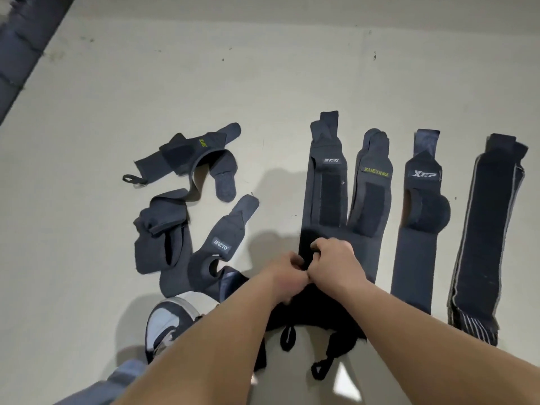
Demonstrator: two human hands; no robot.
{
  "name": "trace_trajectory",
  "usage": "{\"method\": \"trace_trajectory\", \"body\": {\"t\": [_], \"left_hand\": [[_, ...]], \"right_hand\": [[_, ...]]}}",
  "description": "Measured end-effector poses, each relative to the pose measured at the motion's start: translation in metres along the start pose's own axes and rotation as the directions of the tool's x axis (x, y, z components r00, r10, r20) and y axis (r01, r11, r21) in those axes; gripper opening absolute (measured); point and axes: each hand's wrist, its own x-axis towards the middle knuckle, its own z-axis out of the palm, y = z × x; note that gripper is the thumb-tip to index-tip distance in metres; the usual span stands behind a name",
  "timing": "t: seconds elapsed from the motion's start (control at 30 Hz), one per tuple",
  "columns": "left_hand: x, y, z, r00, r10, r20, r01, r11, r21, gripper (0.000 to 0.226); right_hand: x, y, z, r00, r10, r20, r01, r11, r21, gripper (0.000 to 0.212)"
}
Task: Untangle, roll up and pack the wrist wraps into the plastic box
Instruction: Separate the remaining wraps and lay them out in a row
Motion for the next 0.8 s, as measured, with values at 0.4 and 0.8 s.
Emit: {"method": "trace_trajectory", "body": {"t": [0.4,0.8], "left_hand": [[-0.021,-0.016,0.004,1.000,-0.008,0.023,0.003,0.980,0.197,0.025],[-0.003,-0.047,-0.137,0.903,-0.124,-0.411,0.374,0.699,0.610,0.054]], "right_hand": [[-0.004,-0.008,-0.011,0.966,0.057,0.252,-0.096,0.985,0.145,0.034],[0.008,-0.069,-0.032,0.944,0.159,0.290,-0.286,0.834,0.471,0.024]]}}
